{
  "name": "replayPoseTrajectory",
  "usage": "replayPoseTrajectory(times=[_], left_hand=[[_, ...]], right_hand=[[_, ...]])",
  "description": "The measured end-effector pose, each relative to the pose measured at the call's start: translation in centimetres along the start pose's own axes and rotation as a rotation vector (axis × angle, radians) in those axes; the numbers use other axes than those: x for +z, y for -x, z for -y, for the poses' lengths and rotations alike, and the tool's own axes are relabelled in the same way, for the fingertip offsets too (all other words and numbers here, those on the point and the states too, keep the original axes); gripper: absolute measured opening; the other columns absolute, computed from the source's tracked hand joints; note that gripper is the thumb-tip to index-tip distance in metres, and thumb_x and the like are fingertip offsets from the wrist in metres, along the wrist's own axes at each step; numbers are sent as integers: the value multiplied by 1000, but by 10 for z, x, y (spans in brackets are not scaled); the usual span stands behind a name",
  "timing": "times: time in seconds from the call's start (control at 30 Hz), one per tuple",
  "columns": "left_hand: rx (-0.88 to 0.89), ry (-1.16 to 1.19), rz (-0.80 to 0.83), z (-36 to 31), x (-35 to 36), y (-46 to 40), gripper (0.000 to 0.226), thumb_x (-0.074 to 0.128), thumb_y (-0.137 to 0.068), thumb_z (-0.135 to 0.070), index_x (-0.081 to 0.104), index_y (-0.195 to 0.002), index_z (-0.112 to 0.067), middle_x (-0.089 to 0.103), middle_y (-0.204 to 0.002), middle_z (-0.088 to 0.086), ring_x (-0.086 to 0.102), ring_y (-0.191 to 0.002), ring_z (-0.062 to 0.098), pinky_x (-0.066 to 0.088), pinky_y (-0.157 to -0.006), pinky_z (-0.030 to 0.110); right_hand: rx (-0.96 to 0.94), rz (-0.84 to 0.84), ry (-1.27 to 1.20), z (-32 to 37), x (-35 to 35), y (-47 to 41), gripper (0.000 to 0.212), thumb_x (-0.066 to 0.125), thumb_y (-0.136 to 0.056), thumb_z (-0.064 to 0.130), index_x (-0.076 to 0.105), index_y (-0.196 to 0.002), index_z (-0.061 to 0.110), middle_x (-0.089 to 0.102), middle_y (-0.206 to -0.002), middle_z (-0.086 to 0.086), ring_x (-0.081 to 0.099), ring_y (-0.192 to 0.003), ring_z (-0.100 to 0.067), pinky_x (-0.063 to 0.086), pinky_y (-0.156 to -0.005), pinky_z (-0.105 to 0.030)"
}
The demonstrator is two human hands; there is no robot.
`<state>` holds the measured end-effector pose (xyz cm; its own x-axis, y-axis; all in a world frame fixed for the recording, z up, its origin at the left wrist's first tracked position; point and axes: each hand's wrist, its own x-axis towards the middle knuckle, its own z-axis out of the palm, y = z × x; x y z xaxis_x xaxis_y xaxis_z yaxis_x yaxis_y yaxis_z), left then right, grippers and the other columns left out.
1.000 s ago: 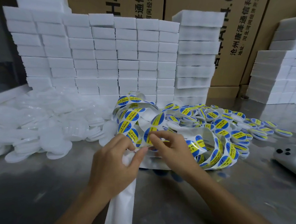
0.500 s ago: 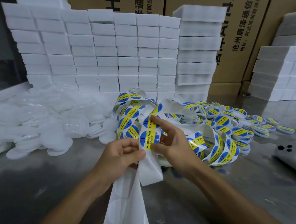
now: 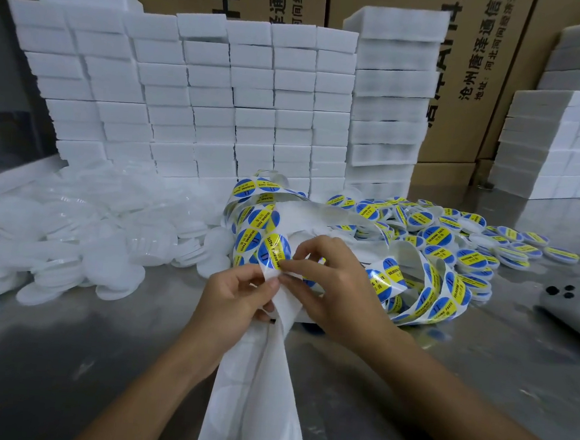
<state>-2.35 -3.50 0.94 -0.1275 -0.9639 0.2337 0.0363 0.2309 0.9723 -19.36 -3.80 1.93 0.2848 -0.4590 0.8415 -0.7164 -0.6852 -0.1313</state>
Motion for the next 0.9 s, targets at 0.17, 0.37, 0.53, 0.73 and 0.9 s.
replayPoseTrajectory(times=[0.17, 0.37, 0.53, 0.73, 0.9], left_hand=[[158, -222, -5, 1, -3, -3, 13, 62, -93, -9, 69, -83, -10, 67, -78, 18, 62, -69, 27, 53, -63, 28], [247, -370, 11, 2, -2, -2, 23, 58, -93, -17, 57, -72, -9, 54, -67, 10, 50, -63, 15, 50, -62, 45], [212, -315, 20, -2, -1, 0, 29, 54, -85, -33, 59, -75, -6, 53, -69, 22, 47, -63, 20, 48, -60, 52], [179, -315, 19, -2, 0, -1, 37, 53, -82, -28, 52, -79, 9, 47, -71, 31, 44, -67, 24, 48, -65, 58], [112, -317, 6, 1, -2, -1, 22, 57, -82, -16, 60, -81, 6, 55, -74, 31, 50, -68, 24, 50, -63, 49]], right_hand=[[-106, 0, 96, -1, 2, 1, 14, 70, -91, 22, 76, -95, 11, 68, -89, -5, 61, -75, -30, 48, -64, -44], [-158, -42, 141, 3, 3, 0, 11, 70, -91, 20, 76, -91, 11, 70, -82, -4, 62, -69, -27, 45, -59, -38], [-173, -6, 157, 3, 3, 0, 9, 71, -90, 18, 76, -92, 11, 70, -86, -3, 63, -73, -26, 44, -61, -36], [-95, 55, 140, 7, 1, 1, 12, 64, -93, 19, 72, -90, 10, 67, -85, -3, 62, -75, -23, 48, -65, -37], [474, 96, -340, 12, 3, 3, 8, 65, -91, 16, 69, -86, 12, 65, -77, 5, 57, -70, -7, 47, -64, -21]])
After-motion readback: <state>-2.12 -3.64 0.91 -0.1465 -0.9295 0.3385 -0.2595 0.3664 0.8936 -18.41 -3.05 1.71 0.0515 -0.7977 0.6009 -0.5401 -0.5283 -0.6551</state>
